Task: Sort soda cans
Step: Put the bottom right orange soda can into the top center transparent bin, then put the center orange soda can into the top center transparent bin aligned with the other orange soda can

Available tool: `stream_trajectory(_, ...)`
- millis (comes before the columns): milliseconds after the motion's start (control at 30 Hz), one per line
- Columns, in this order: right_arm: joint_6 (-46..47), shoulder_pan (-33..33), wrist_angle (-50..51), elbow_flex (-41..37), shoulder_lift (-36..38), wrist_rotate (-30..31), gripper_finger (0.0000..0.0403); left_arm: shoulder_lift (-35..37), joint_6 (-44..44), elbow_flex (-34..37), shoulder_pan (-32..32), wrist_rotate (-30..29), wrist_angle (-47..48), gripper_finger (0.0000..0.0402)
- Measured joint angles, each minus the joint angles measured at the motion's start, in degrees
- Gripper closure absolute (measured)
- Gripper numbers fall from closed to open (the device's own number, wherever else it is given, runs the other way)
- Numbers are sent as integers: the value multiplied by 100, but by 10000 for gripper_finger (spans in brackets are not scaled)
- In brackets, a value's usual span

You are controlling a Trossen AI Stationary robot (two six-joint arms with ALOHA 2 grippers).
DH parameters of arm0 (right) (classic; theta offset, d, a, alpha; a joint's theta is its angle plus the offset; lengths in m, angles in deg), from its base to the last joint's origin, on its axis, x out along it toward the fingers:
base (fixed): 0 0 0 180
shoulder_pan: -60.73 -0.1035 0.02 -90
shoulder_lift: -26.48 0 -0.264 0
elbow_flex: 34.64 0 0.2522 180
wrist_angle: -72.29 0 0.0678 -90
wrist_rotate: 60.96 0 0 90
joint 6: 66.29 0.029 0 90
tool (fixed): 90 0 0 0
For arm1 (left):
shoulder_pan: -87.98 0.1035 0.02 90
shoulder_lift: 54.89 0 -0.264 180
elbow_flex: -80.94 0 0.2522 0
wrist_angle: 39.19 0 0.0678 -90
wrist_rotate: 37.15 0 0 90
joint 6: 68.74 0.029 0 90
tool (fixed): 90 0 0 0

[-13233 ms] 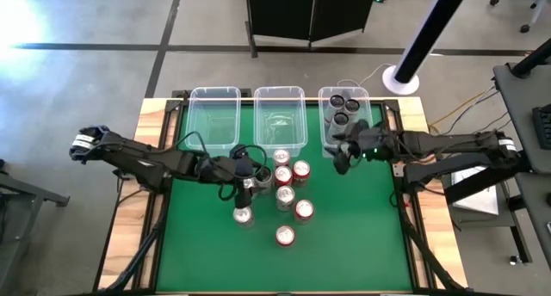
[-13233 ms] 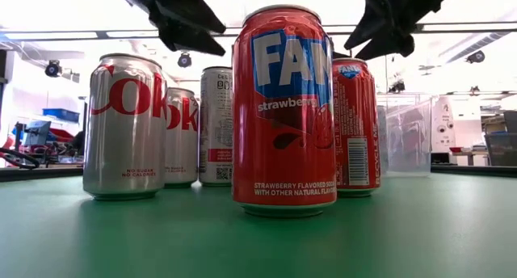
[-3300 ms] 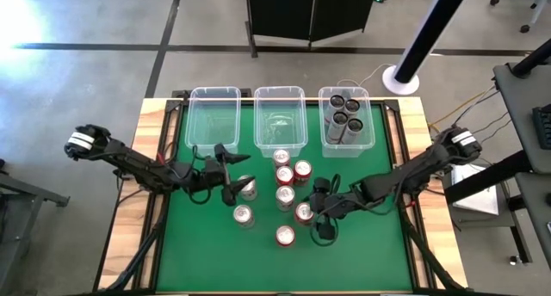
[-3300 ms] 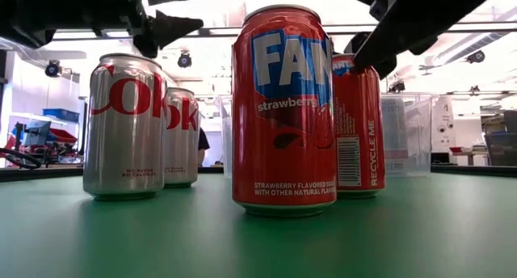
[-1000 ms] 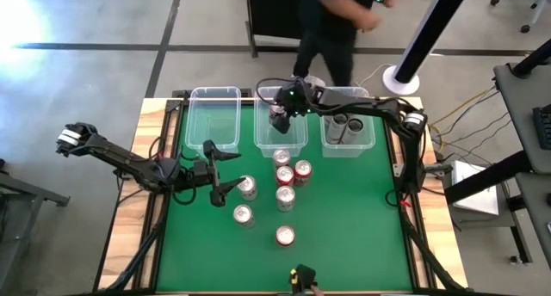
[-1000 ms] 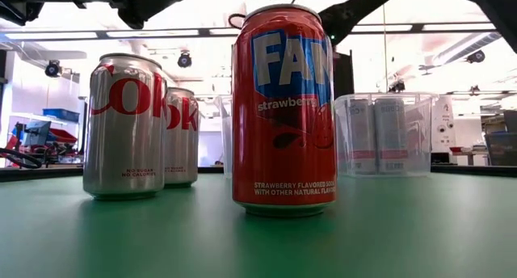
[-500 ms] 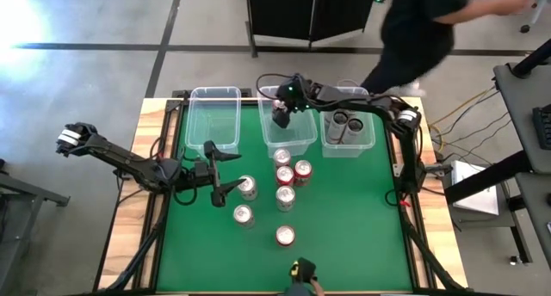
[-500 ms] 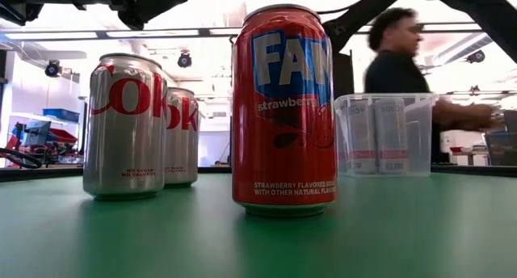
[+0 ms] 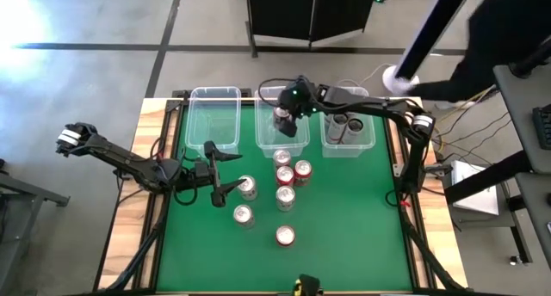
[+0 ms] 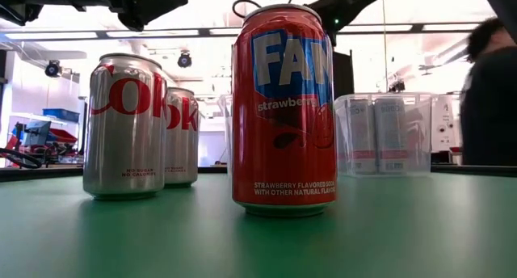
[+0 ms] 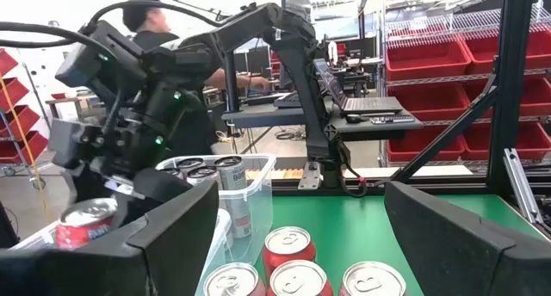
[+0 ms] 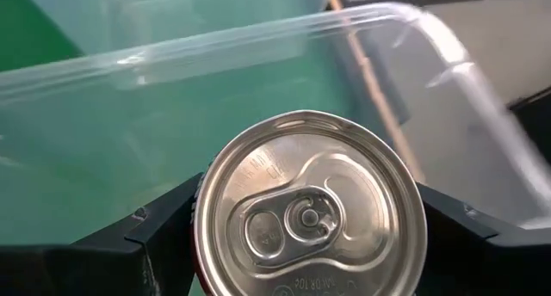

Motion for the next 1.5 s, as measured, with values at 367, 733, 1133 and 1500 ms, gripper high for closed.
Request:
stream_trajectory(367, 392, -70, -54, -533, -23, -95, 98, 2, -116, -18, 0, 54, -60, 86)
stream_trajectory(733, 678, -55, -71, -635, -42, -190, 74, 2, -90, -35, 0, 141, -57, 86)
stream_trajectory(1133, 696, -80, -19, -533, 21, -252, 76, 2, -77, -35, 0, 153, -55, 86)
stream_trajectory(1500, 278, -1165, 1204, -419, 1252, -205, 83, 9, -85, -42, 0, 157, 145, 86)
